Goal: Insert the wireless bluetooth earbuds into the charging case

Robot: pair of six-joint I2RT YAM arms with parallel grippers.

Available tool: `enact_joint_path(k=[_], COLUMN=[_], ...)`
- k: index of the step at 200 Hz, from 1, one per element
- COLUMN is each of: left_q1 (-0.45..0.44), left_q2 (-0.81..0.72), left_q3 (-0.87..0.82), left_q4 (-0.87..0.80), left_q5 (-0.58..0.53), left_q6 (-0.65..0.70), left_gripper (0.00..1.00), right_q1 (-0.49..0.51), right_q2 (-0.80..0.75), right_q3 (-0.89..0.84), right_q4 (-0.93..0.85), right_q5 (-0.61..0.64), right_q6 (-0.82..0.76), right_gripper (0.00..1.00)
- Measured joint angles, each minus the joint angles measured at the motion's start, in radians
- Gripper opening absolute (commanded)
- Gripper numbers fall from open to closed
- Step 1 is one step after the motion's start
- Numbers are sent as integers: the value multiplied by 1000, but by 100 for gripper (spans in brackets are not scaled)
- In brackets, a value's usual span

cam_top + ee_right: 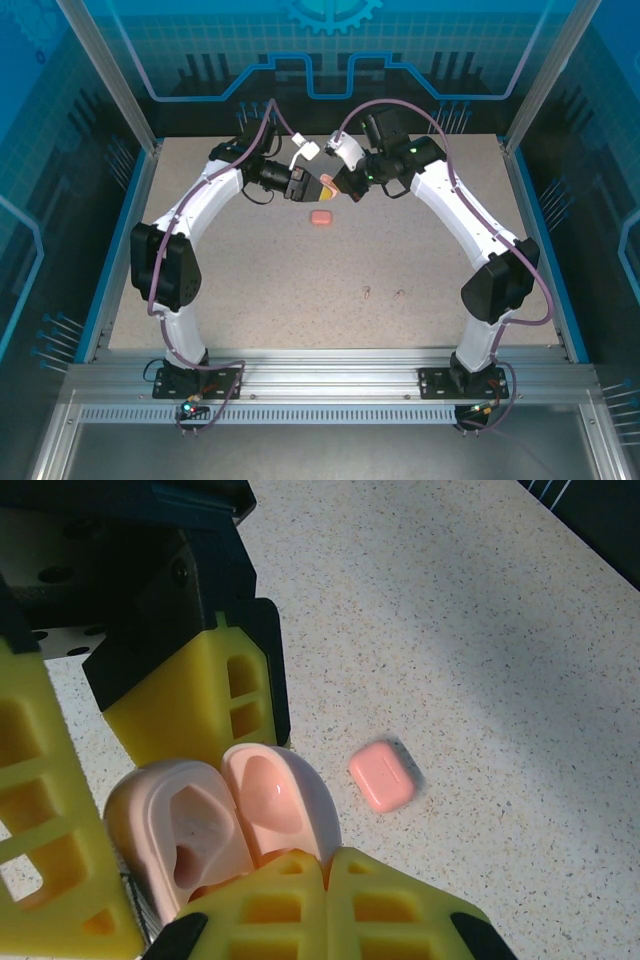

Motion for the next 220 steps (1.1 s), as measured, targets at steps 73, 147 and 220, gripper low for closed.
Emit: enact_joint_path(k=[73, 147, 220], left_q1=[5, 6, 8], left_q2=[0, -6, -199], left_q3=[-2, -27, -367], left_q4=[32, 71, 410], left_q5=[0, 2, -91], left_q6=[-35, -47, -129], left_gripper=[26, 0, 0], right_q1=[0, -2, -64], right_q2=[0, 0, -37], right_q3=[0, 0, -13], right_q4=[3, 3, 7], right_q5=[7, 21, -50], right_q6=[0, 10, 109], right_gripper=[0, 8, 47])
